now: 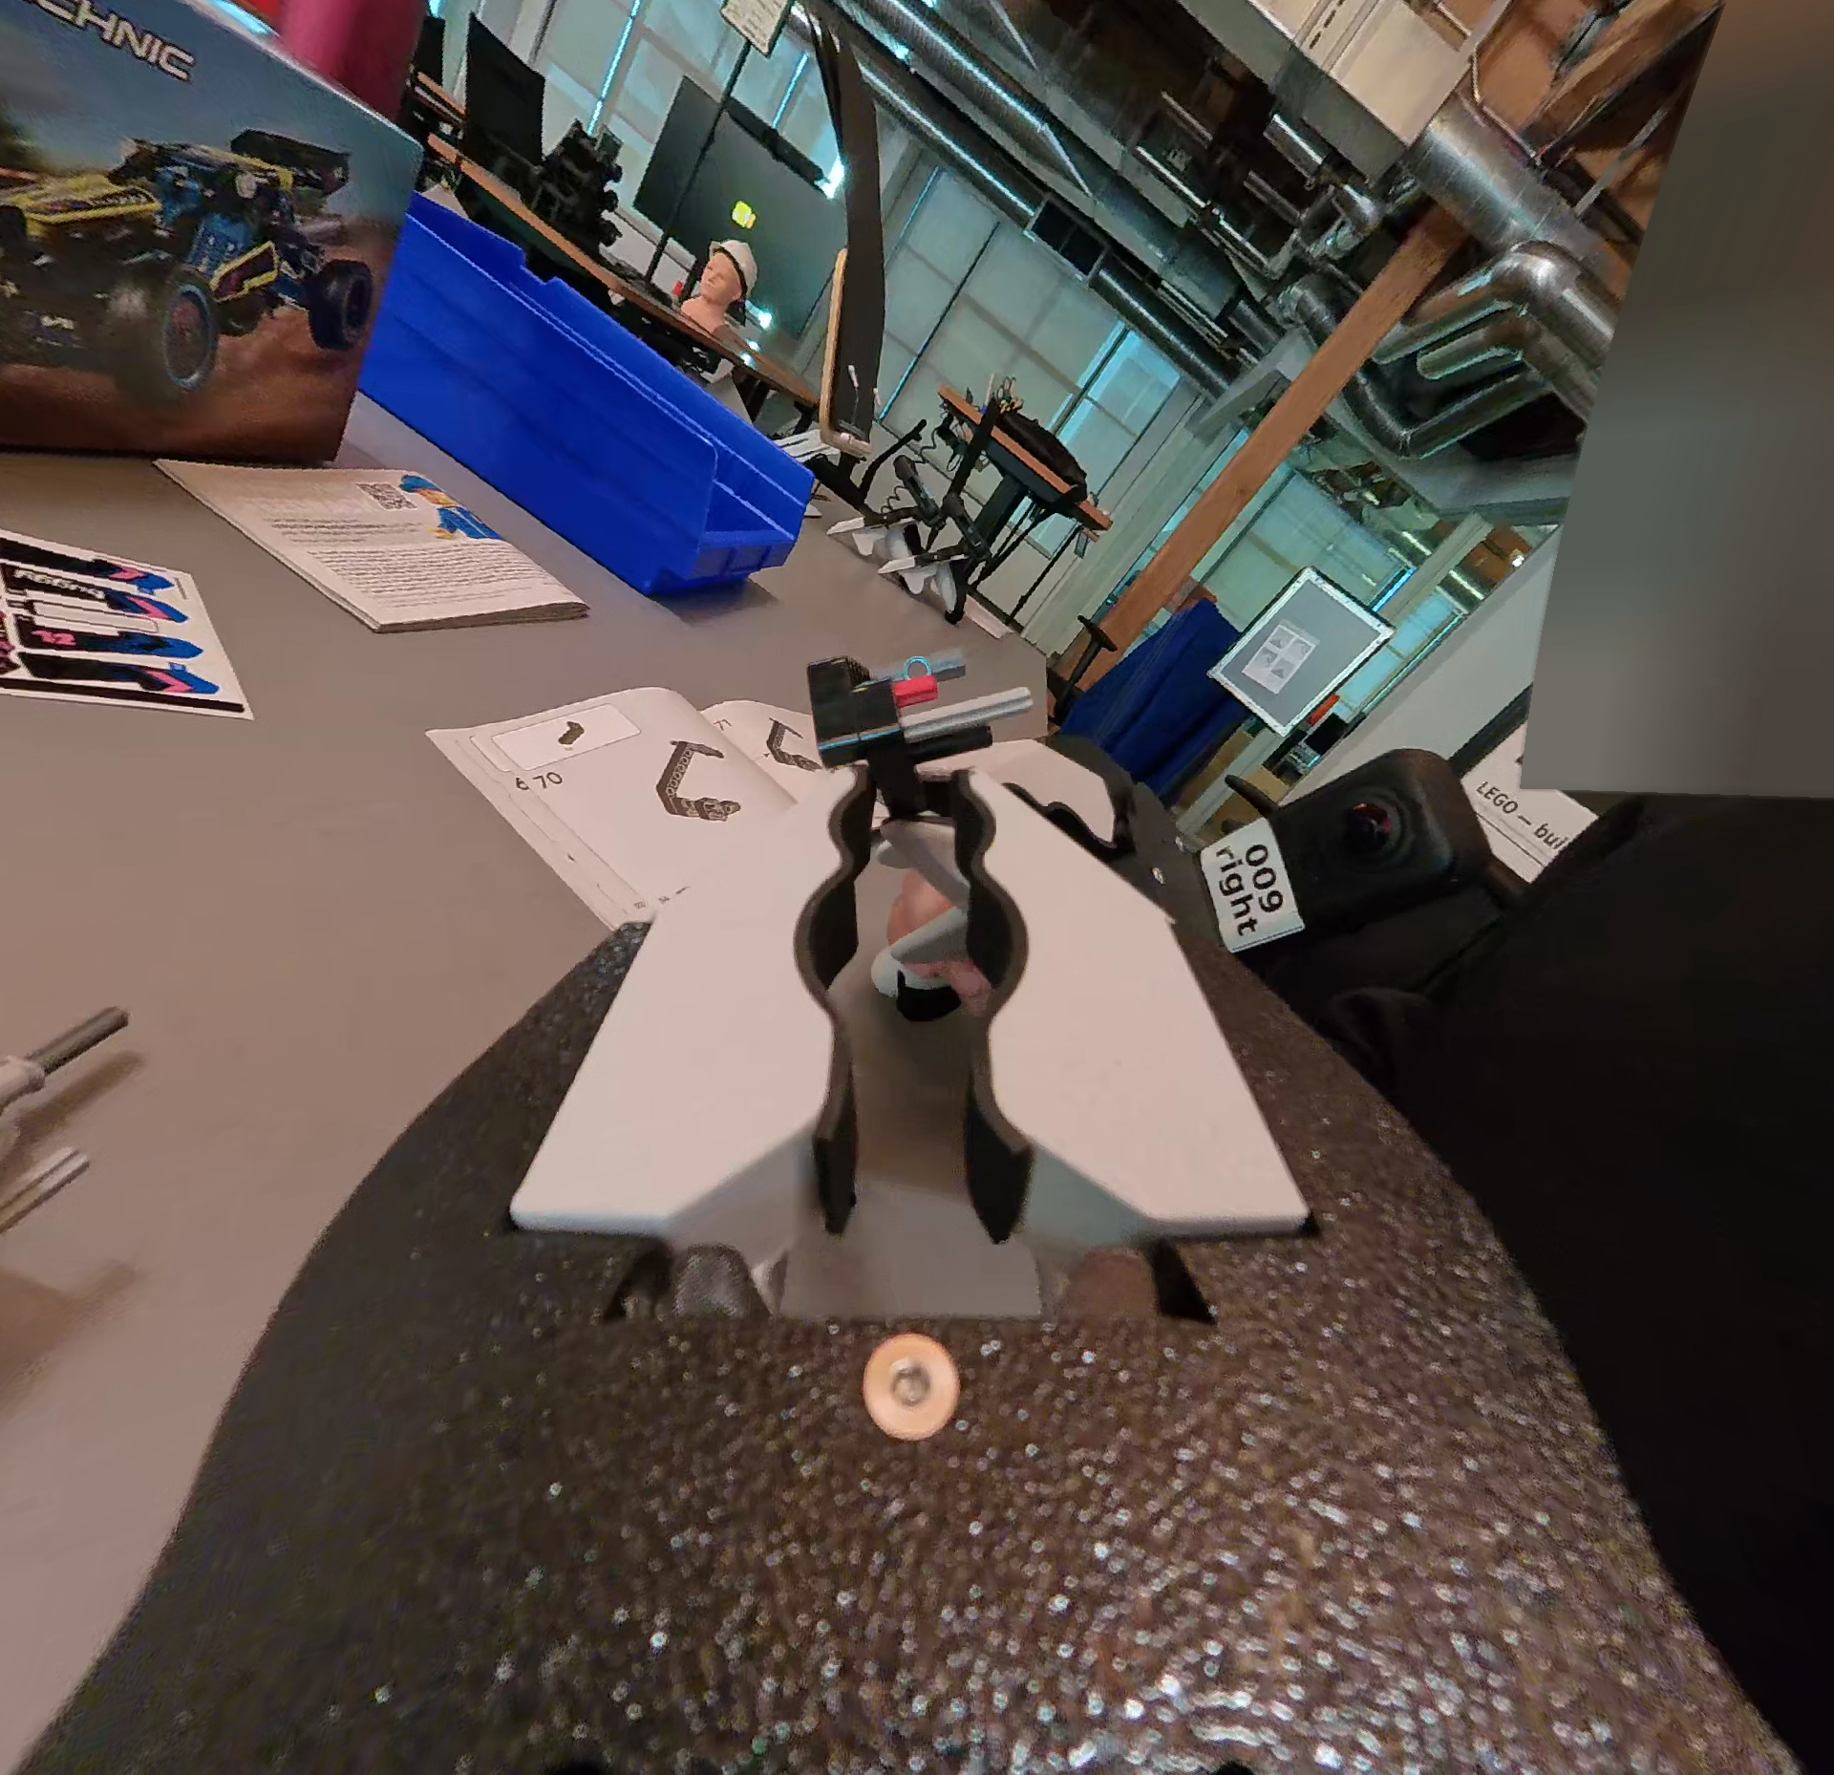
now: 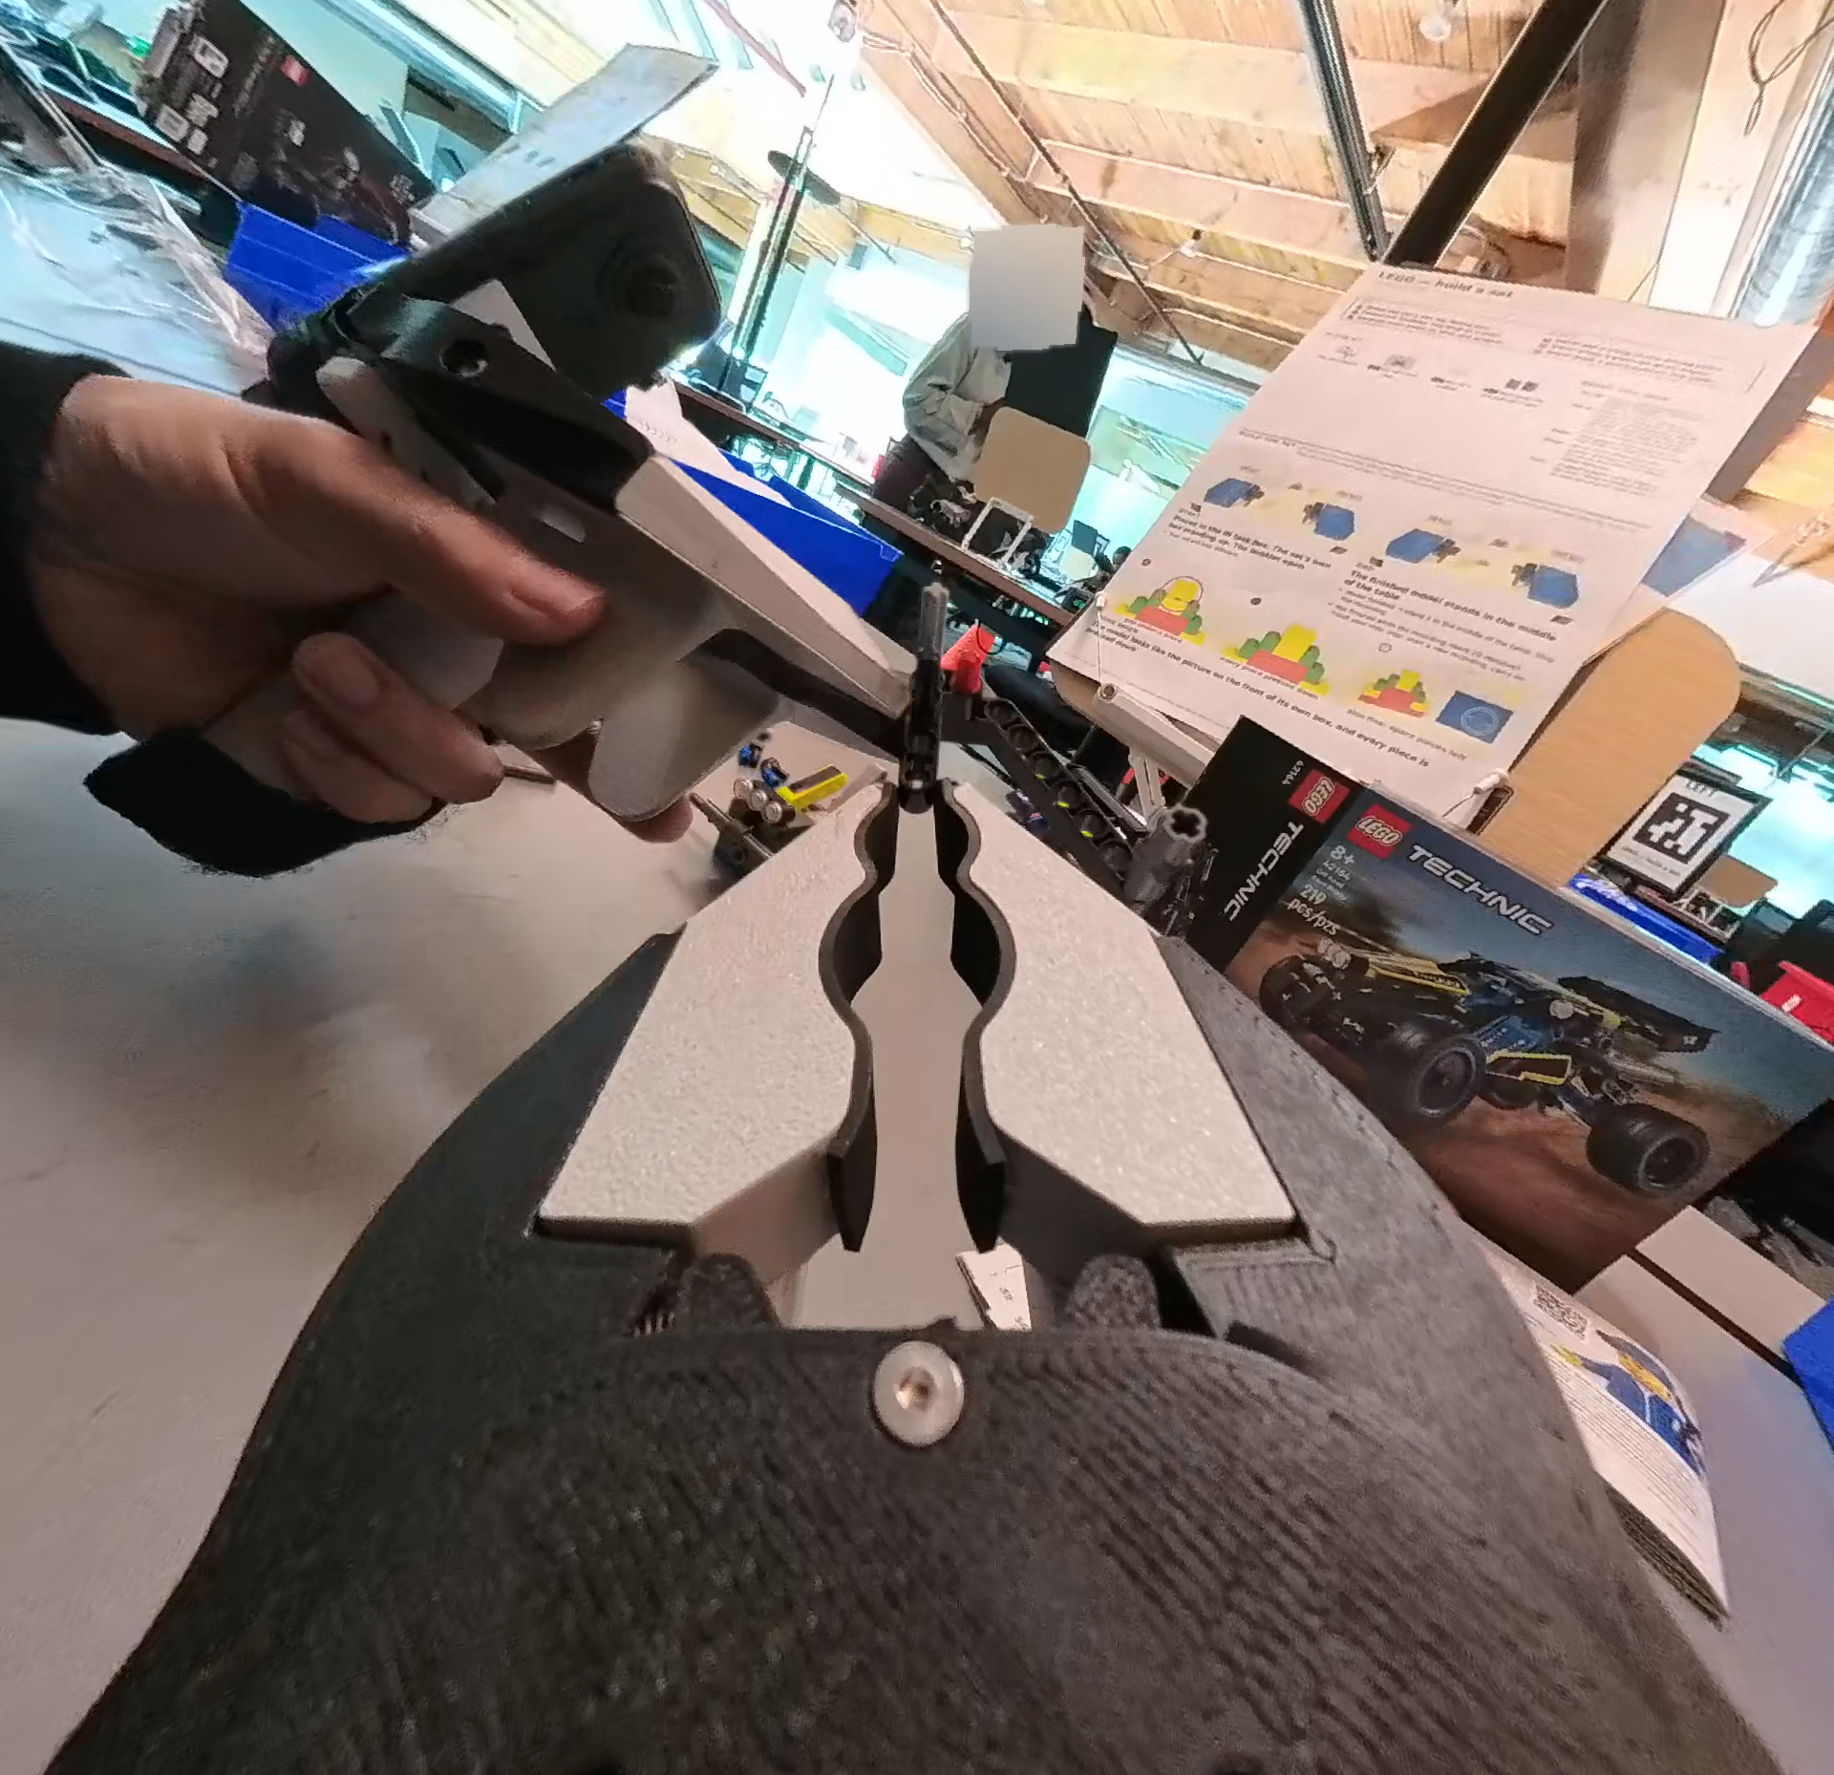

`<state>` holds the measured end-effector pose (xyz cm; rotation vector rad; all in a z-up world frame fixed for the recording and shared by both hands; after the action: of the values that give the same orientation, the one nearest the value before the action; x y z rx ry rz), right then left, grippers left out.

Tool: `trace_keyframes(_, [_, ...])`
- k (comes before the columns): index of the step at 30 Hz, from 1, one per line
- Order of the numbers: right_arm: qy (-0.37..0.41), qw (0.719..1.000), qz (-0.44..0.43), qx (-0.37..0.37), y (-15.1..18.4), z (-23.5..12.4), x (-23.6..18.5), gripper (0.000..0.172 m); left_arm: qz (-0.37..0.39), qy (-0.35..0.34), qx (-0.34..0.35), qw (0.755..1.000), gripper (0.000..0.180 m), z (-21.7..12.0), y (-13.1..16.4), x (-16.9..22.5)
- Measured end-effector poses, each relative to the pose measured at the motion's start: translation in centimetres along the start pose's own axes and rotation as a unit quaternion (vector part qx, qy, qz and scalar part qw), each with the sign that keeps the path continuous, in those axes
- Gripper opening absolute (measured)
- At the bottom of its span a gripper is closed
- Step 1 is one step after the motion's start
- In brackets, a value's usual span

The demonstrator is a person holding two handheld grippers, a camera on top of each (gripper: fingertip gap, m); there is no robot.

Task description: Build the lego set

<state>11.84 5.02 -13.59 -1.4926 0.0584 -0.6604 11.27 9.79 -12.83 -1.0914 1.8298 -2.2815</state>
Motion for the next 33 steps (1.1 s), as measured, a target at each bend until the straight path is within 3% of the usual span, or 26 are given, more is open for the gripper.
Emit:
trace_keyframes(6, [-0.006, 1.0, 0.019, -0.011, 0.0, 0.1, 0.0, 0.005, 0.039, -0.02, -0.007, 0.999, 0.011, -0.3, 0.4, -0.9])
trace_keyframes(12, [-0.025, 0.992, 0.119, 0.042, -1.8, 0.0, 0.1, 0.004, 0.039, 0.037, 0.036, 0.998, 0.011, -0.3, -0.5, 0.5])
trace_keyframes(22, [-0.099, 0.932, 0.332, 0.109, -3.0, -0.3, 0.1, 0.004, 0.114, 0.073, 0.084, 0.987, 0.014, -0.3, -1.4, 1.7])
trace_keyframes(25, [-0.118, 0.913, 0.372, 0.119, -3.0, -0.4, 0.0, 0.004, 0.13, 0.086, 0.083, 0.984, 0.005, -0.4, -1.4, 2.2])
trace_keyframes(33, [-0.14, 0.913, 0.369, 0.103, -2.9, -0.3, -0.4, 0.004, 0.141, 0.103, 0.075, 0.982, 0.004, -0.8, -1.2, 2.1])
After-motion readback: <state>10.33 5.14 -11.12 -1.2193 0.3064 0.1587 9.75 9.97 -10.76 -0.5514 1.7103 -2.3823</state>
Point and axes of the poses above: each gripper's, where its closed fingertips meet, z out along the fingers, y out of its underside, x = y × z across the jaws, the point moved 3 cm from there along -z, back along the fingers, and after that the axes turned 5 degrees about z, right-handed, at the moved point
